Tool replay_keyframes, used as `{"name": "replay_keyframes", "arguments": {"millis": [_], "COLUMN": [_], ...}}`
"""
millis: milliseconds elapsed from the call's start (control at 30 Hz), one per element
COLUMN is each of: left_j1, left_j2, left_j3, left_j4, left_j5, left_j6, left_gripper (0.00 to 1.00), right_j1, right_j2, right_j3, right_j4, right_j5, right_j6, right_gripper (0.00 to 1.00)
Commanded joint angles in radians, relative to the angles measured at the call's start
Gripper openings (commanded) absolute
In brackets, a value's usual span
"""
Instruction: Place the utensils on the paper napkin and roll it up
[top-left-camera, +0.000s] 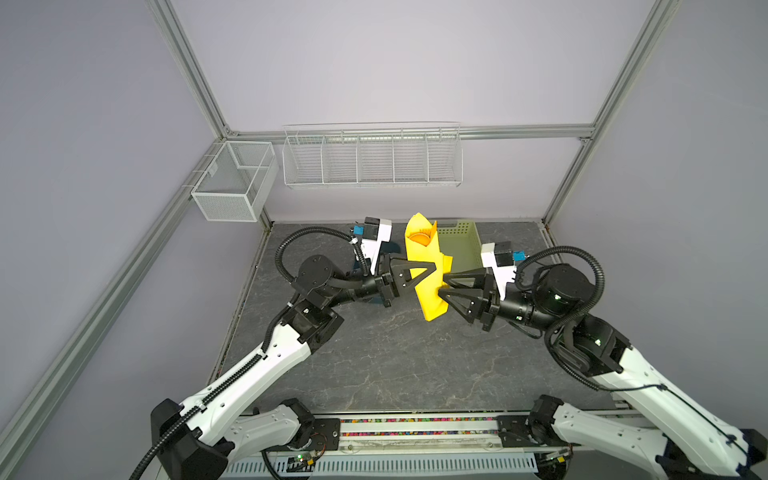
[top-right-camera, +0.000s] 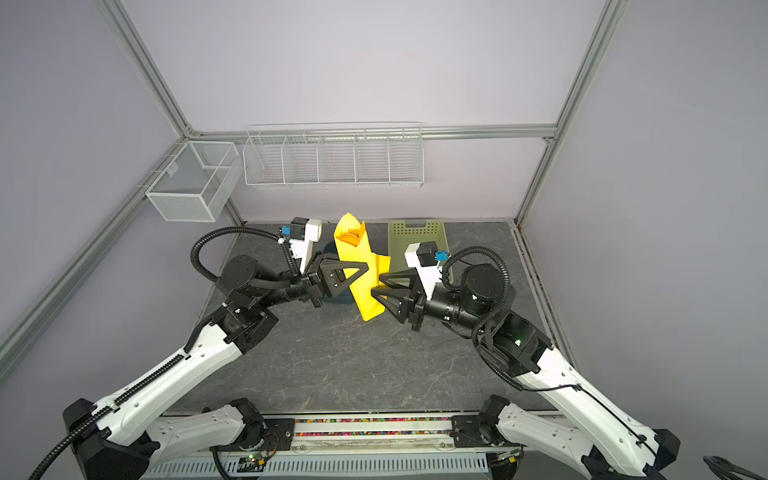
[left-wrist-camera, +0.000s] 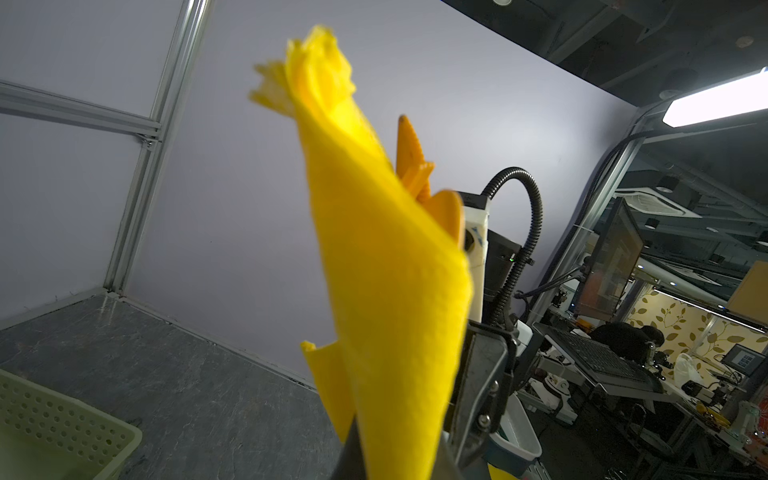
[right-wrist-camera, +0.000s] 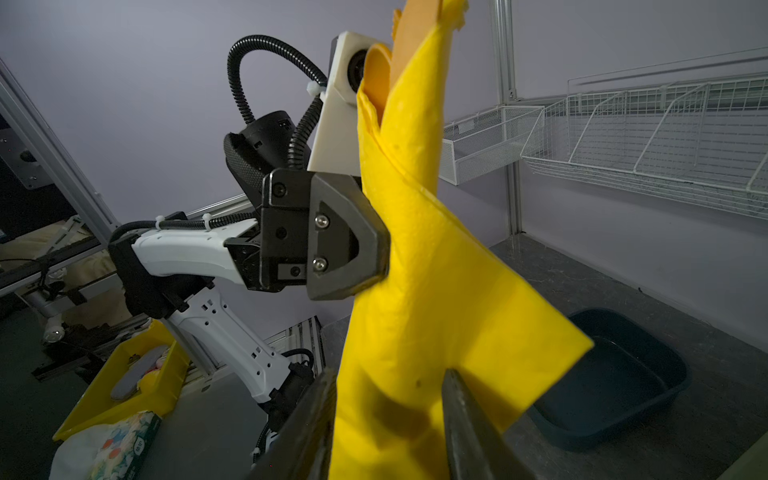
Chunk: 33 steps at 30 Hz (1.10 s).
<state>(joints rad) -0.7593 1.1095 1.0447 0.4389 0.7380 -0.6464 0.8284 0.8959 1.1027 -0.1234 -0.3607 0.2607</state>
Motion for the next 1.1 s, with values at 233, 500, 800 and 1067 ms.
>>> {"name": "replay_keyframes", "arguments": {"millis": [233, 500, 800, 1067], "left_j1": [-0.003, -0.003, -0.003, -0.003], "left_j2": [-0.03, -0.027, -0.03, -0.031], "left_j3": [0.015, 0.012, 0.006, 0.005], "left_j4": [0.046, 0.058, 0.05, 0.016], "left_j5": [-0.011, -0.011, -0.023, -0.04], "left_j6": [-0.001, -0.006, 0.002, 0.025], "left_gripper": [0.08, 0.08, 0.08, 0.08], "right_j1": [0.005, 0.005, 0.005, 0.005], "right_j2": [-0.013, -0.03, -0.069, -0.129], "right_j3": [-0.034, -0.067, -0.074, -0.051], "right_j4": [-0.019, -0.015, -0.045, -0.02], "right_j5": [-0.038, -0.058, -0.048, -0.034], "right_j6": [0.016, 0.044, 0.031, 0.019], "right_gripper": [0.41, 0.34, 0.32, 0.4]}}
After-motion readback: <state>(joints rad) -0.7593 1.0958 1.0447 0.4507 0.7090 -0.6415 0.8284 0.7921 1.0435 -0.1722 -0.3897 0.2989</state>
